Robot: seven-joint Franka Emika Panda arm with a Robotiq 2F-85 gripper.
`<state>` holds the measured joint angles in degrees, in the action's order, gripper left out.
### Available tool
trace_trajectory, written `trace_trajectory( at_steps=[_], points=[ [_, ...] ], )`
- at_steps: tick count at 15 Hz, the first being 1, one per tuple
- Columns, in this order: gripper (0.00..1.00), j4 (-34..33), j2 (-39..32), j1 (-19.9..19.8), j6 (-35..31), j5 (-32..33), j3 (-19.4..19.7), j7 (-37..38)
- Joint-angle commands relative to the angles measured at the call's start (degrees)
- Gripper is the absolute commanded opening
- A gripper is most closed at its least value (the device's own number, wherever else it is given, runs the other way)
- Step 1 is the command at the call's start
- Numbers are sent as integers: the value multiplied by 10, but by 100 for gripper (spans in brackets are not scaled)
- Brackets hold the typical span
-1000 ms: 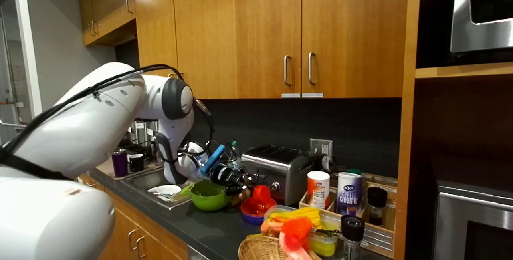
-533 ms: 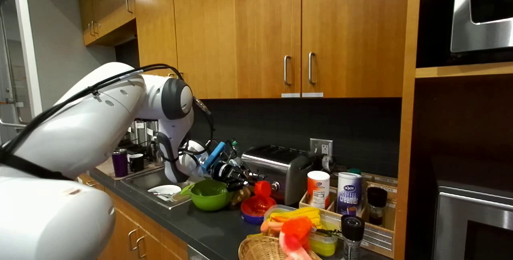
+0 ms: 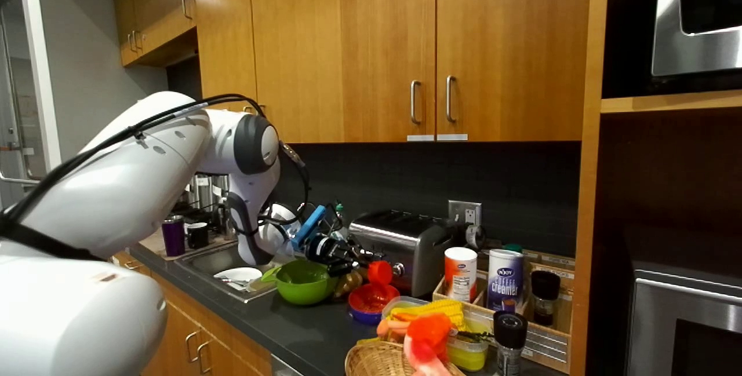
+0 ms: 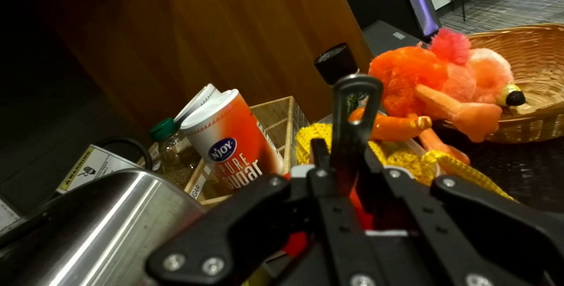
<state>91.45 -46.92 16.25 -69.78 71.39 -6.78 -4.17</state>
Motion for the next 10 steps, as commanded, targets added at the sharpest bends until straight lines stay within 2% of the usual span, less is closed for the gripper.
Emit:
trace_trajectory(
  at_steps=[1,7,10],
  points=[
    [4,-15,2,-7,9,-11,-11,-6],
    [4,-14,22,-22,-4,-45,-17,9],
    [4,-12,36,-37,-18,-81,-22,20]
  ],
)
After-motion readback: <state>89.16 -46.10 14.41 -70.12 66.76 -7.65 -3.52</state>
